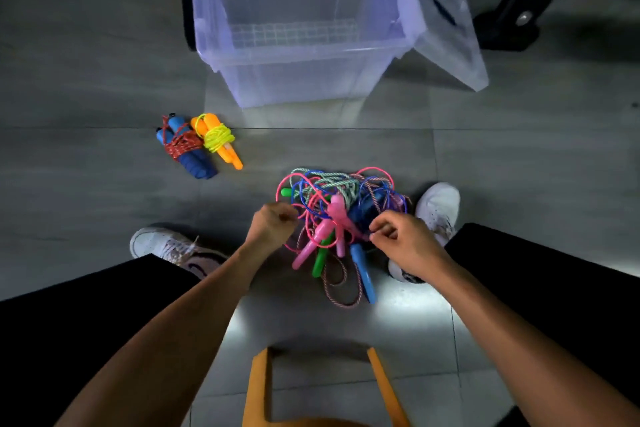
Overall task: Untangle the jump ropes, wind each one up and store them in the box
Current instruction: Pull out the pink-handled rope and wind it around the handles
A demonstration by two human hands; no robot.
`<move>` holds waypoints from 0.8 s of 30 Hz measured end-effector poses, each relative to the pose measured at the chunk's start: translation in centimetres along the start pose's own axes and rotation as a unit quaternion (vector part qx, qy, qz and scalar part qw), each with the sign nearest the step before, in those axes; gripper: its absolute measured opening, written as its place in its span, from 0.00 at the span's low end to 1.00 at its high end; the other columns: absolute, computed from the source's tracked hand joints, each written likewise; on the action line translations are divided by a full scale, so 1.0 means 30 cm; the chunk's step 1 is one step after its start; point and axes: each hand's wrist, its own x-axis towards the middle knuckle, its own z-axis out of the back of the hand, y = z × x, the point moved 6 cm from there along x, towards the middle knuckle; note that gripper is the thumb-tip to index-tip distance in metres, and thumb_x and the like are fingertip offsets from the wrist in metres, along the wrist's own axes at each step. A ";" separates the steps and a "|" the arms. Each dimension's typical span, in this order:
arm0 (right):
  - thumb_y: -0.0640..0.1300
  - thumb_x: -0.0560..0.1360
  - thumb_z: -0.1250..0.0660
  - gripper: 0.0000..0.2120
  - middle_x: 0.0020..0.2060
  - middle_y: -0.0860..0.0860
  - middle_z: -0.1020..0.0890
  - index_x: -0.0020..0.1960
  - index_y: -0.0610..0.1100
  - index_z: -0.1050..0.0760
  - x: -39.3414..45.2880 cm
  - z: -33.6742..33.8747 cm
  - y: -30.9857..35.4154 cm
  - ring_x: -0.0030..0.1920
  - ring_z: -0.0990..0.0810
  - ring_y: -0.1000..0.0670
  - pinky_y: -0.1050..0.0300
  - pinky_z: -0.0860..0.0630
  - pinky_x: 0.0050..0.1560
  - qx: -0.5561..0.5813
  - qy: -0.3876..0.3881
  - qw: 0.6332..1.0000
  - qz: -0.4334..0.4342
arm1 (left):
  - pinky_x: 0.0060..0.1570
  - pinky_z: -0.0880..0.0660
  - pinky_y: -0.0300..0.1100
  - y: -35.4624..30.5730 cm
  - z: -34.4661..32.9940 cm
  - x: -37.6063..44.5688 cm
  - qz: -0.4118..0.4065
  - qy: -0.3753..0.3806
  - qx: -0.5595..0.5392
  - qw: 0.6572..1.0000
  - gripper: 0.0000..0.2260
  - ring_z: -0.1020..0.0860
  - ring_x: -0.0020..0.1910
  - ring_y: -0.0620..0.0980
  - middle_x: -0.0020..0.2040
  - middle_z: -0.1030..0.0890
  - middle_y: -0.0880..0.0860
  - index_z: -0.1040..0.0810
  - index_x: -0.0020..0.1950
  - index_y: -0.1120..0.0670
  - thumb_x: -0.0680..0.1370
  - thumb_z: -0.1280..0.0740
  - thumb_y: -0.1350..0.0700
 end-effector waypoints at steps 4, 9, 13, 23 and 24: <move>0.39 0.73 0.30 0.04 0.34 0.58 0.22 0.47 0.44 0.20 -0.050 -0.003 -0.093 0.34 0.25 0.64 0.63 0.28 0.43 0.025 -0.014 0.999 -0.016 | 0.41 0.26 0.39 0.015 -0.145 -0.019 0.013 0.061 0.113 0.992 0.06 0.20 0.42 0.51 0.40 0.18 0.50 0.17 0.41 0.53 0.73 0.34 0.60; 0.41 0.73 0.30 0.04 0.36 0.57 0.21 0.48 0.45 0.21 -0.130 -0.029 -0.175 0.37 0.23 0.59 0.62 0.27 0.45 0.045 0.001 0.998 -0.036 | 0.40 0.24 0.44 0.038 -0.264 -0.025 0.054 0.083 0.141 0.985 0.13 0.18 0.43 0.58 0.43 0.19 0.54 0.25 0.58 0.53 0.74 0.34 0.56; 0.42 0.74 0.30 0.05 0.37 0.57 0.20 0.49 0.46 0.21 -0.142 -0.029 -0.193 0.40 0.21 0.56 0.61 0.25 0.46 0.053 0.010 0.997 -0.048 | 0.52 0.23 0.52 0.037 -0.293 -0.041 0.098 0.065 0.114 0.987 0.21 0.20 0.52 0.62 0.53 0.21 0.58 0.34 0.63 0.54 0.73 0.32 0.54; 0.43 0.74 0.31 0.04 0.43 0.51 0.16 0.48 0.45 0.21 -0.097 -0.011 -0.073 0.46 0.18 0.50 0.58 0.25 0.45 0.027 -0.006 1.000 -0.003 | 0.45 0.25 0.50 -0.291 -0.022 -0.195 -0.159 -0.025 0.422 0.892 0.29 0.19 0.48 0.64 0.51 0.18 0.60 0.39 0.74 0.52 0.75 0.34 0.57; 0.43 0.74 0.31 0.04 0.45 0.49 0.16 0.48 0.45 0.21 -0.098 -0.007 -0.057 0.47 0.18 0.49 0.57 0.25 0.46 0.012 -0.004 1.000 0.008 | 0.44 0.25 0.51 -0.327 0.006 -0.223 -0.175 -0.018 0.423 0.889 0.31 0.19 0.48 0.65 0.52 0.18 0.60 0.42 0.75 0.51 0.75 0.34 0.58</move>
